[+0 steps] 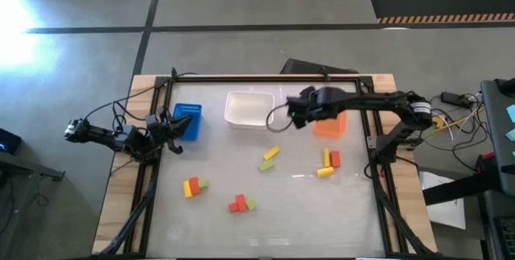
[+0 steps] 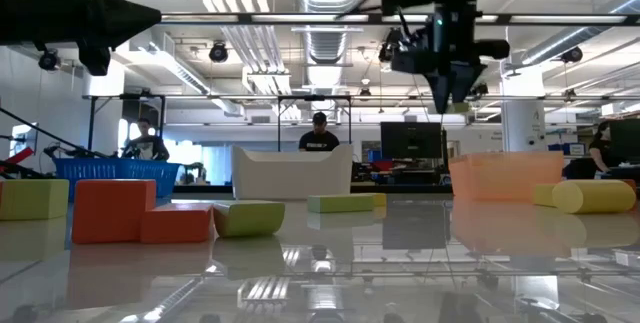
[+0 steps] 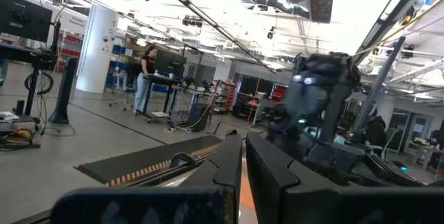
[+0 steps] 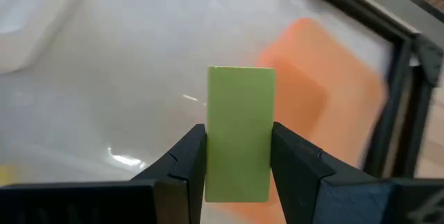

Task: Sort & place blocks by color
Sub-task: Put the top right green block into the orange bin, then put the top left orange block into the blue bin

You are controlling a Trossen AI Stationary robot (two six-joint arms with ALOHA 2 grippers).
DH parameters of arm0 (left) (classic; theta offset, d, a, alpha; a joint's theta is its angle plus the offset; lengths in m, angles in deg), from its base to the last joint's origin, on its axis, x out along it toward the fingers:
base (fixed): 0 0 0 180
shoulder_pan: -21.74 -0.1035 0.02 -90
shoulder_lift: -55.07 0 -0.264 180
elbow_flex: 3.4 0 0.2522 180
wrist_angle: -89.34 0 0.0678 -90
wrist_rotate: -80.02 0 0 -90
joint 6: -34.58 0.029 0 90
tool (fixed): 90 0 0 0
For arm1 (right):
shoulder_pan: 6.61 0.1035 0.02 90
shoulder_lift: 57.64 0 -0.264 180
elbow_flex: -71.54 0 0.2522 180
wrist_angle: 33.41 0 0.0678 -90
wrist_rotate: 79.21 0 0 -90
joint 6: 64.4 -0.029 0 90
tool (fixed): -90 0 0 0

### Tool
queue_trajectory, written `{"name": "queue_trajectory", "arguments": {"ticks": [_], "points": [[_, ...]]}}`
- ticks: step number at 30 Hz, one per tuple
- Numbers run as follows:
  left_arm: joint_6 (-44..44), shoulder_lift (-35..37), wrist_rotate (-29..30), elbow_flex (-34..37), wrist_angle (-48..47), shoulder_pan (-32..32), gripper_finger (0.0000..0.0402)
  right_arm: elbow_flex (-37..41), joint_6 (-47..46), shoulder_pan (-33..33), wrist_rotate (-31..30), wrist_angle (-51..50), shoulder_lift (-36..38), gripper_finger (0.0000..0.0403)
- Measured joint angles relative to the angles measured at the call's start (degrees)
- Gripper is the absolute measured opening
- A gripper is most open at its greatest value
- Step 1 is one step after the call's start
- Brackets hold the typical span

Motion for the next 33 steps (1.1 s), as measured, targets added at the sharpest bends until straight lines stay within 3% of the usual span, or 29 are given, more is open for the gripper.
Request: {"name": "queue_trajectory", "arguments": {"ticks": [10,17,21,28,33], "points": [[0.0,-0.2,0.0,0.0,0.0,0.0,0.0006,17.3,5.0,-14.2,6.0,11.4,9.1,0.0116],[-0.1,-0.2,0.0,0.0,0.0,0.0,0.0006,28.3,5.6,-19.0,10.2,24.0,11.0,0.0116],[-0.1,-0.2,0.0,0.0,0.0,0.0,0.0006,29.7,5.8,-19.1,10.2,25.6,10.0,0.0119],[-0.5,-0.2,0.0,0.0,0.0,0.0,0.0006,28.5,8.0,-19.0,9.7,25.9,9.7,0.0196],[-2.2,-1.2,0.0,0.0,0.0,0.0,0.0006,26.4,11.6,-18.4,9.5,25.9,11.1,0.0207]]}}
